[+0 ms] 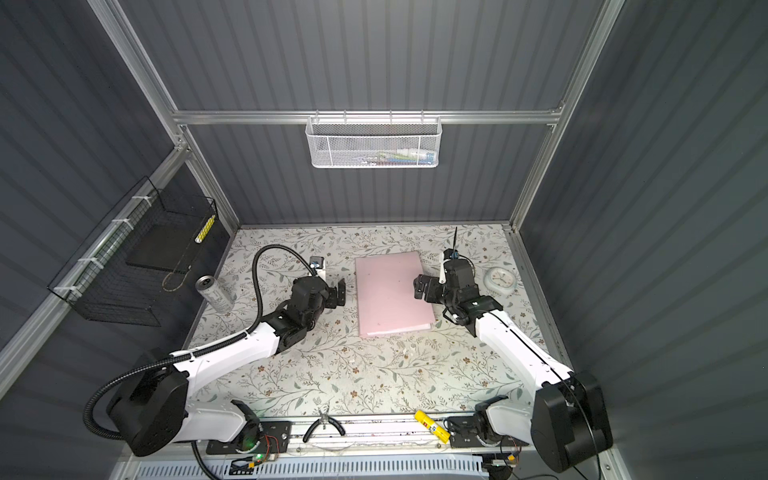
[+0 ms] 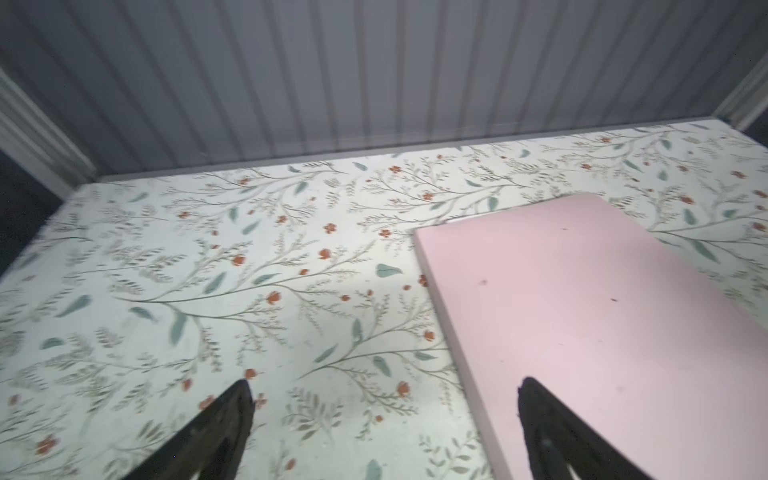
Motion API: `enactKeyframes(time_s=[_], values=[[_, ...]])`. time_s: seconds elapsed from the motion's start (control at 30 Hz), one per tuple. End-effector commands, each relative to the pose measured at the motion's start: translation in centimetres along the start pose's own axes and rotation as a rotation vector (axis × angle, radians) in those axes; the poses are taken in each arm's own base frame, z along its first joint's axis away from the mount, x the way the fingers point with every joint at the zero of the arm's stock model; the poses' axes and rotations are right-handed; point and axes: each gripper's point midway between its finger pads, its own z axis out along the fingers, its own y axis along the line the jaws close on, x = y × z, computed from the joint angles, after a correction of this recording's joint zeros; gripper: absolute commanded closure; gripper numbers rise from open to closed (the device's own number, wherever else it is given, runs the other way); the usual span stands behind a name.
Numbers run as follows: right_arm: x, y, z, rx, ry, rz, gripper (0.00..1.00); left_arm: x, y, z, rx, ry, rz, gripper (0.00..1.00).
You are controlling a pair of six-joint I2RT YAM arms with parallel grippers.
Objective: Put the files into the folder
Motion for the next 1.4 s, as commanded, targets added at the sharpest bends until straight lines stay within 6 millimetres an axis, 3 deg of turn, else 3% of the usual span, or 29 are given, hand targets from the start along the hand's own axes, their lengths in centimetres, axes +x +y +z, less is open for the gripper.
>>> enactKeyframes(time_s=[0.0, 0.1, 0.17, 0.37, 0.43, 0.53, 0.6, 0.63, 0.73, 0.83, 0.9, 1.0, 1.07, 1.1, 1.17, 1.37], values=[[-1.0, -0.2, 0.3, 0.001, -0.079, -0.045, 0.01, 0.4, 6.2, -0.5, -0.22, -0.042, 0.009, 0.01], [-0.7, -0.6, 0.4, 0.032, -0.039, -0.091, 0.01, 3.5, 11.4, -0.8, -0.318, -0.033, -0.044, 0.01], [-0.8, -1.6, 0.2, 0.082, -0.048, -0.113, 0.01, 4.4, 14.0, -1.2, -0.394, -0.073, -0.016, 0.01], [-2.2, -4.9, -1.3, 0.178, -0.104, -0.091, 0.01, 8.1, 18.0, 1.3, -0.449, -0.054, -0.04, 0.01], [-3.1, -6.5, -2.0, 0.213, -0.154, -0.077, 0.01, 7.9, 18.7, 2.8, -0.465, -0.055, -0.033, 0.01], [-3.9, -10.0, -3.4, 0.291, -0.27, -0.051, 0.01, 9.2, 19.0, 5.4, -0.354, -0.004, -0.065, 0.02], [-3.9, -12.7, -4.3, 0.369, -0.321, -0.012, 0.01, 10.6, 19.2, 6.9, -0.263, -0.004, -0.122, 0.09], [-3.9, -13.9, -4.9, 0.414, -0.338, -0.001, 0.01, 10.4, 18.7, 7.1, -0.228, -0.019, -0.099, 0.1], [-3.9, -16.1, -5.8, 0.512, -0.396, -0.031, 0.01, 10.5, 17.4, 8.2, -0.148, 0.03, -0.065, 0.01], [-3.7, -17.7, -5.3, 0.567, -0.41, -0.066, 0.01, 10.6, 17.3, 8.2, -0.144, 0.038, -0.065, 0.0], [-2.4, -19.0, -3.5, 0.575, -0.385, -0.061, 0.01, 10.8, 17.5, 8.0, -0.155, 0.049, -0.068, 0.0], [-2.7, -19.0, -2.5, 0.516, -0.45, -0.052, 0.01, 10.6, 18.0, 7.8, -0.187, 0.027, -0.081, 0.0], [-3.1, -17.8, -1.8, 0.425, -0.501, -0.107, 0.01, 10.7, 18.1, 7.8, -0.189, 0.037, -0.083, 0.0], [-2.1, -18.1, -1.0, 0.416, -0.487, -0.101, 0.01, 10.7, 18.1, 7.8, -0.189, 0.035, -0.083, 0.0], [-1.8, -17.8, -1.4, 0.406, -0.592, -0.133, 0.01, 10.7, 18.1, 7.9, -0.191, 0.035, -0.083, 0.0], [-1.8, -18.5, -0.5, 0.432, -0.5, -0.098, 0.01, 10.7, 18.0, 7.9, -0.193, 0.037, -0.079, 0.0]])
